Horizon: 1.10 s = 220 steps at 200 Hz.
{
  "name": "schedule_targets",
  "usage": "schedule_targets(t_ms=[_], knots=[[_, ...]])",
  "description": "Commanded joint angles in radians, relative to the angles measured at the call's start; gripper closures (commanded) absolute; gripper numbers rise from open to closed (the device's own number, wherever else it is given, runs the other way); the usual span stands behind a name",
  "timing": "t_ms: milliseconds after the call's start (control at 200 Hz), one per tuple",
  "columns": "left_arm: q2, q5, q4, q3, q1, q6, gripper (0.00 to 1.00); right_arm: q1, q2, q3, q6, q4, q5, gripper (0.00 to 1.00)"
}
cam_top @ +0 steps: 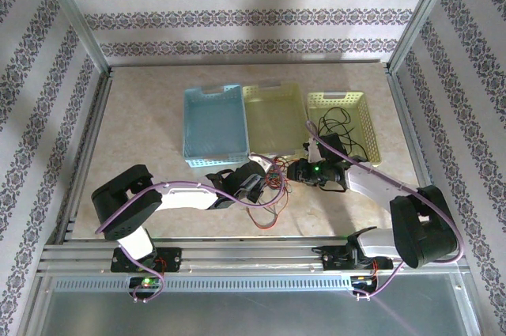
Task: Untangle the cables
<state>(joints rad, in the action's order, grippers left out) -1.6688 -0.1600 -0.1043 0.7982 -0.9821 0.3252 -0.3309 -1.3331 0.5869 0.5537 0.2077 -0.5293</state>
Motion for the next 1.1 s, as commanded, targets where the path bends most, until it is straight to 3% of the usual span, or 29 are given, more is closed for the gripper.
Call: schedule_targets(t_ms=[0,280,445,590,835,1095], knots=[[0.01,0.051,-0.025,0.004,-0.004,-0.032,0.83,0.005,-0.022,0.029,0.002,-0.05,-0.022,0.68],[-0.039,0.14,0.004,0.043,-0.004,-0.066,0.82,0.006,-0.022,0.041,0.021,-0.065,-0.054,0.67],[-0.049,0.145,0.02,0.065,-0.006,-0.069,0.94,0.006,0.068,0.029,0.019,-0.014,-0.013,0.64],[-0.01,0.137,0.005,0.053,-0.006,-0.063,0.97,0.005,0.186,0.01,-0.001,0.051,0.011,0.63],[0.078,0.151,-0.006,0.038,-0.006,-0.059,1.0,-0.01,0.232,0.015,0.008,0.062,-0.172,0.61],[0.11,0.154,-0.002,0.057,-0.006,-0.071,1.0,-0.013,0.216,0.039,0.026,0.038,-0.216,0.56]])
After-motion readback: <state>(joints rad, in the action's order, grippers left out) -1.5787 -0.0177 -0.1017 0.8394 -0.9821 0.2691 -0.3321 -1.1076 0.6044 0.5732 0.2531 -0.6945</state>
